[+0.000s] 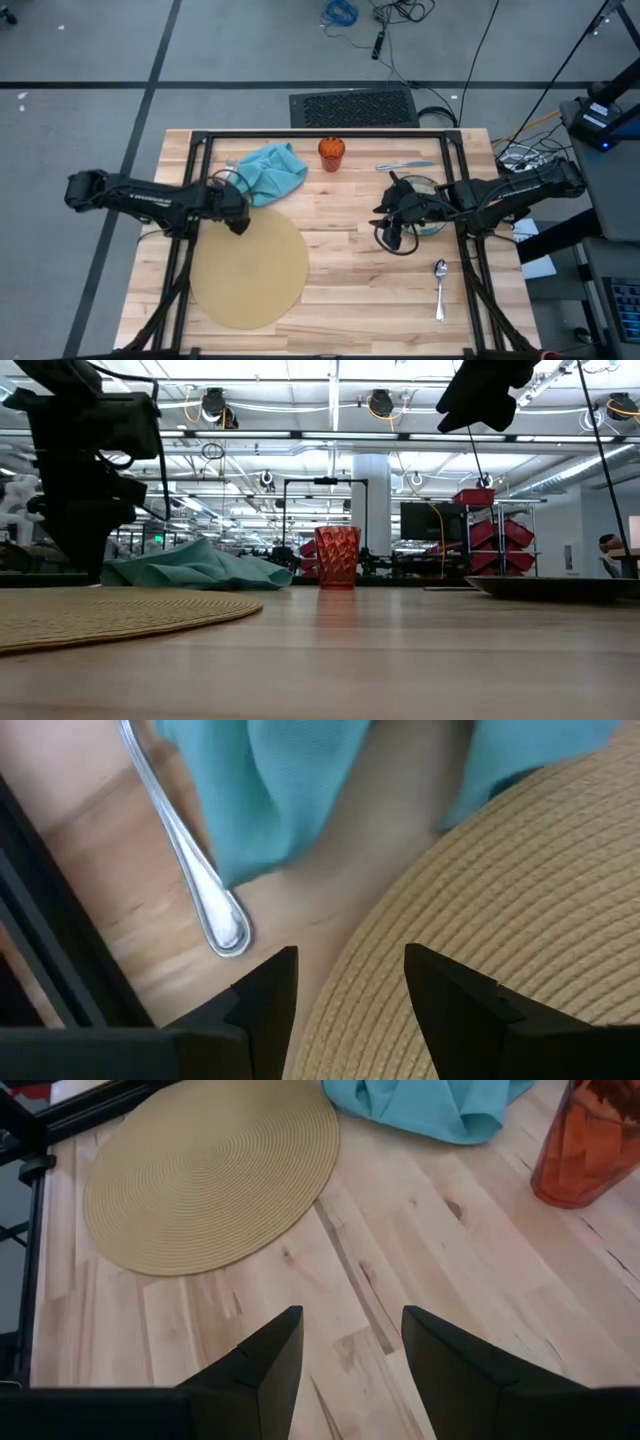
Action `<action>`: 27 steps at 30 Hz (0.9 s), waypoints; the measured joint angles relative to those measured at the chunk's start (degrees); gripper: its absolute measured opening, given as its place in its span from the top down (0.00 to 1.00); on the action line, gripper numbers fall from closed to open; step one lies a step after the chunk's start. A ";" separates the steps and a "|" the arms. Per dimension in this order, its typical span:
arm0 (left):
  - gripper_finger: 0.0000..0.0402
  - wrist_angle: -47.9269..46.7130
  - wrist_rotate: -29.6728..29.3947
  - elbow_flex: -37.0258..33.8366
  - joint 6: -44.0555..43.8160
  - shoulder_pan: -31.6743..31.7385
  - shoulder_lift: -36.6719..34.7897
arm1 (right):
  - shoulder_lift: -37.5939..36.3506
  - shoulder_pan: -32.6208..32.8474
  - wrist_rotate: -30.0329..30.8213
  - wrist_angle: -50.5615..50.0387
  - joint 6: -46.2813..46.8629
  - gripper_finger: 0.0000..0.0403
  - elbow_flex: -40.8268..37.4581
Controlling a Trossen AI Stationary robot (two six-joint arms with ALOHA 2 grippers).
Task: Set table place
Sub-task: Move the beige table mat to the center of the table
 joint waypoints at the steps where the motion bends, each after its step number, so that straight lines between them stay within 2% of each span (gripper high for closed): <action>1: 0.57 0.35 0.55 0.00 0.94 1.26 0.00 | 0.00 0.00 -0.01 -0.02 -0.03 0.59 -0.02; 12: 0.57 4.15 9.75 -0.56 9.14 11.31 0.02 | 0.00 1.18 -0.06 -0.06 -0.14 0.59 -0.02; 14: 0.57 6.27 12.42 -2.34 9.17 12.08 0.02 | 0.00 1.98 -0.08 -0.10 -0.11 0.59 -0.02; 21: 0.58 10.01 15.15 -5.42 7.14 12.14 0.17 | 0.00 4.77 -0.10 -0.20 0.14 0.59 -0.02; 24: 0.63 13.02 19.39 -5.55 5.86 10.68 0.17 | 0.00 5.31 -0.10 -0.71 1.17 0.59 -0.02; 27: 0.77 18.98 26.06 -5.66 4.27 7.99 0.21 | 0.00 5.64 -0.05 -1.45 2.18 0.59 -0.02</action>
